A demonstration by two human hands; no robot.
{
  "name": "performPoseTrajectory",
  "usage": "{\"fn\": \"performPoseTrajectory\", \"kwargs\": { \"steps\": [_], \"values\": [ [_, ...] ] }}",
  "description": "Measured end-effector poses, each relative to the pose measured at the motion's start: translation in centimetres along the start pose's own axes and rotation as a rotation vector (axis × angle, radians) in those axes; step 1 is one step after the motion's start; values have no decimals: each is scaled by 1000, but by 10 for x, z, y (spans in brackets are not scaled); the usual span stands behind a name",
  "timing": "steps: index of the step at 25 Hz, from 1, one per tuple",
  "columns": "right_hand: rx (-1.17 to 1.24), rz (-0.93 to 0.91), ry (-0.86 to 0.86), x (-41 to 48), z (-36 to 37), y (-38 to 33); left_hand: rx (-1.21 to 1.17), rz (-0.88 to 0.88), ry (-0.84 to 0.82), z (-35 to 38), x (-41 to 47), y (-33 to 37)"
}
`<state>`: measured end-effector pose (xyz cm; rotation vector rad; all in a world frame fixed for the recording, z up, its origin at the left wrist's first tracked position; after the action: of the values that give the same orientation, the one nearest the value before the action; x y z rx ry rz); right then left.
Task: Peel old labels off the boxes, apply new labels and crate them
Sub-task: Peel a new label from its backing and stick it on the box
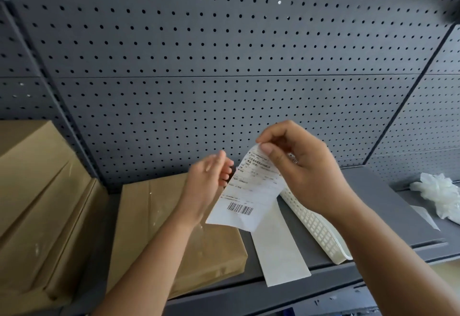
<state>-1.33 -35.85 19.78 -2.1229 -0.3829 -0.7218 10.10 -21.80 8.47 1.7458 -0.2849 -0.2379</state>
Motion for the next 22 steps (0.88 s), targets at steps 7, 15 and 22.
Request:
{"fn": "performPoseTrajectory", "kwargs": {
  "steps": [7, 15, 22],
  "values": [
    [46, 57, -149, 18, 53, 0, -54, 53, -108, -51, -78, 21],
    [154, 366, -87, 11, 107, 23, -316, -122, 245, -116, -96, -23],
    [630, 823, -218, -35, 171, 48, -317, -296, 282, -128, -98, -61]
  ]
}}
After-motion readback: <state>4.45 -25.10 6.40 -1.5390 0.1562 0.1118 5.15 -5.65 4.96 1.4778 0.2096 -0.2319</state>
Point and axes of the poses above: each hand's wrist, its own x-axis towards the middle knuckle, its own z-axis out of the palm, y = z × x, the point moved 5 cm from there along x, towards the middle knuckle, and after that the axes turned 6 degrees about -z, right-handed, at the moved point
